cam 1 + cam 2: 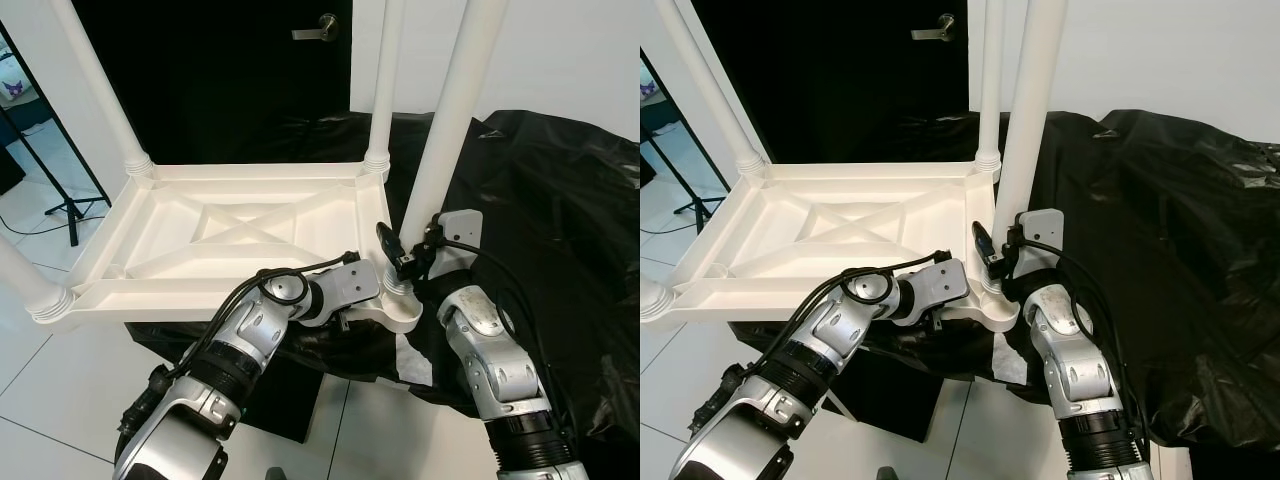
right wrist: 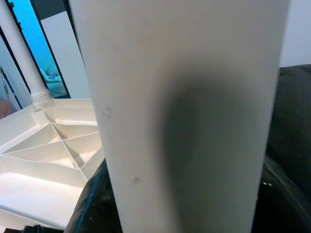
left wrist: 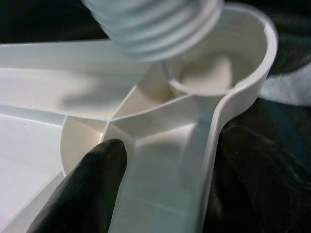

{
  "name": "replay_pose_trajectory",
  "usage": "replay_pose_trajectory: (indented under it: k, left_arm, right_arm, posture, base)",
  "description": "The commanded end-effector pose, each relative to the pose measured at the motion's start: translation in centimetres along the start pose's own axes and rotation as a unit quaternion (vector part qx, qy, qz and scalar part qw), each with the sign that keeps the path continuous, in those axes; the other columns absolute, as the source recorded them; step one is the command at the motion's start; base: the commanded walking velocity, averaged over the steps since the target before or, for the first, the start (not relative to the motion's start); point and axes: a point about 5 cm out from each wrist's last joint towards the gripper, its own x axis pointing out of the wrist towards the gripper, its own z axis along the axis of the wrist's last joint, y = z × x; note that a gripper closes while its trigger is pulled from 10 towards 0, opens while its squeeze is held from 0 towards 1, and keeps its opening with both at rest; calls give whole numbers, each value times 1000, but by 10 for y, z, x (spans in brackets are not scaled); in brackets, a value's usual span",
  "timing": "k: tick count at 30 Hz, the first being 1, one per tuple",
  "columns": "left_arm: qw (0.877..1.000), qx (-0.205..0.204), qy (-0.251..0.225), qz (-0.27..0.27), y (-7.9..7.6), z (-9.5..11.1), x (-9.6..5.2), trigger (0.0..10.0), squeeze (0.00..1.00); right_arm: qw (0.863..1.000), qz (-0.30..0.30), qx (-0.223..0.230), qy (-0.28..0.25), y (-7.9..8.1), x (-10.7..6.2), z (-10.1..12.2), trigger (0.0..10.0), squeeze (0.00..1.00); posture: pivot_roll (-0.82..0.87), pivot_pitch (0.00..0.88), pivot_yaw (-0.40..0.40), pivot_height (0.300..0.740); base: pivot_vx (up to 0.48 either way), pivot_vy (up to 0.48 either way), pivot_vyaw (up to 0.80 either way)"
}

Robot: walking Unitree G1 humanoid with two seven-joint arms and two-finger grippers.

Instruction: Building children table

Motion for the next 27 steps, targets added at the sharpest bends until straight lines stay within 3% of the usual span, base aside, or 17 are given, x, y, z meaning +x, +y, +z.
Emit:
replay_pose_trajectory:
  k: [1, 4, 13, 14, 18, 22, 27]
  left_arm:
    - [992, -24, -23, 120, 10, 0, -9, 10000, 0]
    - [994, -49, -72, 70, -2, -1, -23, 10000, 0]
    - [989, -74, -128, 9, -24, -11, -48, 10000, 0]
    - [984, -85, -156, 4, -30, -13, -58, 10000, 0]
    - [979, -106, -176, 1, -34, -14, -67, 10000, 0]
    - [977, -118, -178, 3, -36, -15, -70, 10000, 0]
    - [975, -122, -184, 13, -39, -14, -75, 10000, 0]
  right_arm:
    - [1000, 6, 4, -16, 5, -2, 6, 10000, 0]
    - [1000, 17, 17, -19, 12, -11, 5, 10000, 0]
    - [998, 12, 57, -22, 17, -22, 1, 10000, 0]
    - [997, -9, 71, -2, 10, -24, -9, 10000, 0]
    - [994, -45, 91, 33, -2, -21, -25, 10000, 0]
    - [995, -46, 79, 39, -7, -18, -28, 10000, 0]
    - [993, -58, 96, 44, -14, -11, -30, 10000, 0]
  posture:
    - [17, 0, 45, 740]
    - [24, 0, 39, 740]
    - [29, 0, 27, 740]
    - [27, 0, 25, 740]
    - [29, 0, 22, 740]
    - [31, 0, 19, 740]
    - [43, 0, 6, 740]
  base:
    - [0, 0, 0]
    - [0, 0, 0]
    - [0, 0, 0]
    - [0, 0, 0]
    - [0, 0, 0]
    - [0, 0, 0]
    - [0, 0, 0]
